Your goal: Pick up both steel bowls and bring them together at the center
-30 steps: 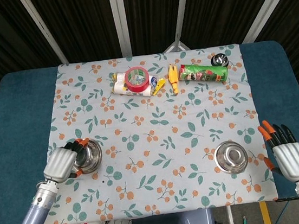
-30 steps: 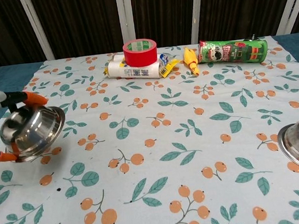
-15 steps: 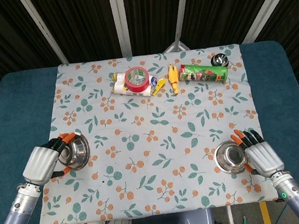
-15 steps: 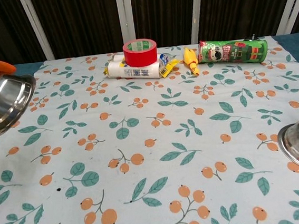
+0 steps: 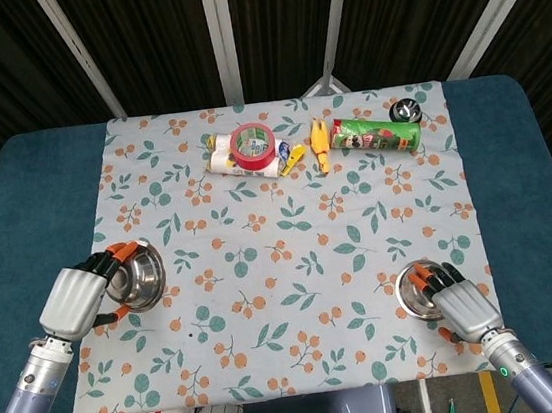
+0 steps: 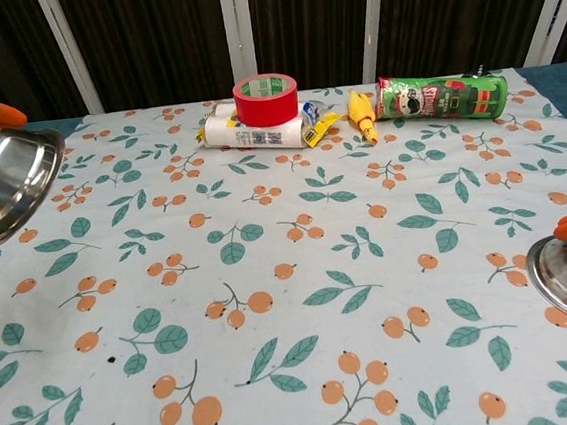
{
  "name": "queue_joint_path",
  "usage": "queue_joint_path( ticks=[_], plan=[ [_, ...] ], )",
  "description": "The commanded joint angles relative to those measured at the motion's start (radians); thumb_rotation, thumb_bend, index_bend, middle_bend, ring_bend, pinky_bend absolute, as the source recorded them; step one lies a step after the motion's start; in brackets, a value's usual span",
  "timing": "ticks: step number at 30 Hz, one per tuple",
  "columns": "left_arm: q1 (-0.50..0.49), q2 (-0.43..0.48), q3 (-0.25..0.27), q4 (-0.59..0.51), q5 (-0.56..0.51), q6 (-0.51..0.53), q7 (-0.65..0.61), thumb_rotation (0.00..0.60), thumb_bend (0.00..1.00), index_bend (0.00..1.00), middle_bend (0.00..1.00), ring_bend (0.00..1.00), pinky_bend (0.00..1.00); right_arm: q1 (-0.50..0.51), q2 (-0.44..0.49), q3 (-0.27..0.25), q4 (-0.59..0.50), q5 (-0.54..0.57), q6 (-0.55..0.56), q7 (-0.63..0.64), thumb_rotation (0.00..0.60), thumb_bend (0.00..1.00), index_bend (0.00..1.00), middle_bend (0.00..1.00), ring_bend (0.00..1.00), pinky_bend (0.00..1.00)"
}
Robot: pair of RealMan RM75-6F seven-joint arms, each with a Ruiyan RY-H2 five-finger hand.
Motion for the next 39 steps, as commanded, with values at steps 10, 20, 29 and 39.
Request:
queue_joint_path(
  ticks=[10,20,29,39],
  plan=[
    [0.004,-0.009,0.005,-0.008,0.003,0.0,0.03,0.6,0.2,0.39,0.54,0.43,0.64,0.025,-0.029,0.001,0.043,-0.01,-0.018,0.046,0.6,0.3,0.0,0.0,0.0,0.03],
    [0.006,-0.012,0.006,-0.017,-0.001,-0.004,0.063,0.6,0.2,0.39,0.54,0.43,0.64,0.061,-0.049,-0.002,0.087,0.026,-0.081,0.06,0.6,0.31,0.0,0.0,0.01,0.19],
    [0.004,-0.017,0.004,-0.023,-0.008,-0.012,0.084,0.6,0.2,0.39,0.54,0.43,0.64,0.072,-0.044,-0.003,0.096,0.038,-0.083,0.061,0.6,0.31,0.0,0.03,0.1,0.32],
    [0.004,-0.024,0.001,-0.031,-0.016,-0.018,0.11,0.6,0.2,0.39,0.54,0.43,0.64,0.08,-0.051,-0.014,0.111,0.028,-0.087,0.091,0.6,0.31,0.22,0.39,0.44,0.65]
  ],
)
